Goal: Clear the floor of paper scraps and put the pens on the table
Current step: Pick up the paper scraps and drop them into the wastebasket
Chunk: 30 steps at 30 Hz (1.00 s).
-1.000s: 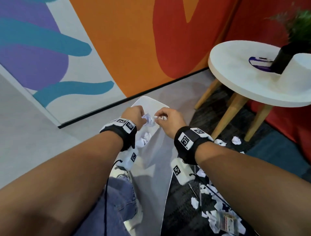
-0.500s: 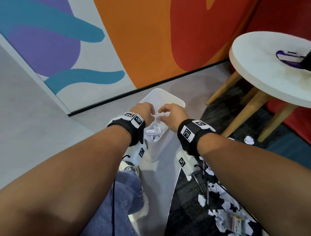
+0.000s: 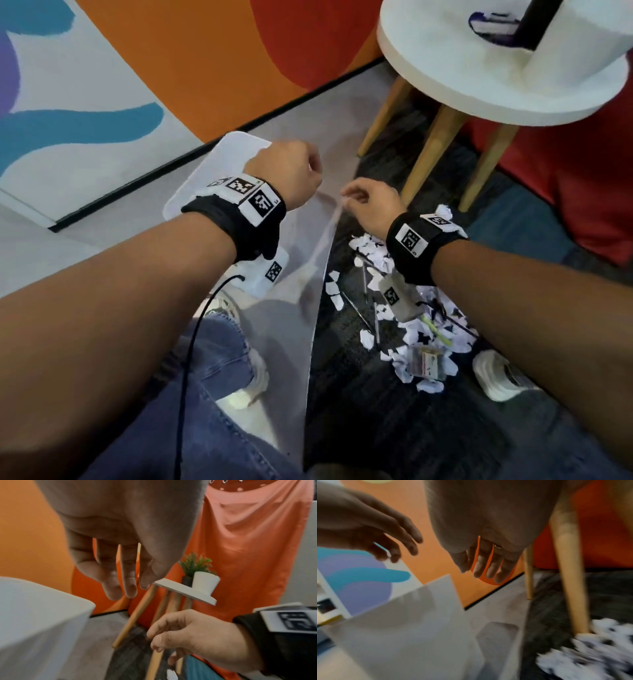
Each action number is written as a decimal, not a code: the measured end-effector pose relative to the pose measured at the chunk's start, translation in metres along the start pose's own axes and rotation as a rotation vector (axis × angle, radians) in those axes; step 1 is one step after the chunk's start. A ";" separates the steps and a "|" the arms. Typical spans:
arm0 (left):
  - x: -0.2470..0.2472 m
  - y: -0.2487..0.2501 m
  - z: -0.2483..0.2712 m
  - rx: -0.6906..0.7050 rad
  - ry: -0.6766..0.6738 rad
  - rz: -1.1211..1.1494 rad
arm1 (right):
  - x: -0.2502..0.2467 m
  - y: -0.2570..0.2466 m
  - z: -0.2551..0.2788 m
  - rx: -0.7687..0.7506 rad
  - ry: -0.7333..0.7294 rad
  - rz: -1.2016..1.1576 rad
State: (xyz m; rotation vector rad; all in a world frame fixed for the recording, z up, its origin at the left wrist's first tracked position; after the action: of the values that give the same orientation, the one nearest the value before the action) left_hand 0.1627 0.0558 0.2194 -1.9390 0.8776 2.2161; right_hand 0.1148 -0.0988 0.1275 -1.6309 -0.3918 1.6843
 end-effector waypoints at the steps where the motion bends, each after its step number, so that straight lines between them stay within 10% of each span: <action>1: 0.011 0.013 0.002 0.023 -0.027 0.013 | -0.005 0.024 0.005 0.059 -0.010 0.008; 17: 0.243 0.081 -0.005 0.115 -0.653 0.049 | 0.007 0.296 0.076 0.698 -0.066 0.013; 23: 0.299 0.083 -0.024 0.082 -0.708 0.049 | 0.023 0.342 0.089 0.798 -0.062 0.072; 30: 0.343 0.061 -0.056 0.033 -0.664 -0.007 | 0.009 0.352 0.071 0.766 0.267 0.052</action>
State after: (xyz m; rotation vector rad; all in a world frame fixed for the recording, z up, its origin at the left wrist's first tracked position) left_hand 0.1180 -0.1273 -0.0786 -1.0461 0.7758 2.5512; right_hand -0.0560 -0.3108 -0.1071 -1.2490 0.3941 1.3716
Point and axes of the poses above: each hand's wrist, its own z-axis away from the middle knuckle, its own x-axis out of the palm, y = z × x, the point moved 7 cm from there along -z, towards the middle knuckle, and after that the axes turned 2 degrees about z, right-handed, at the moved point
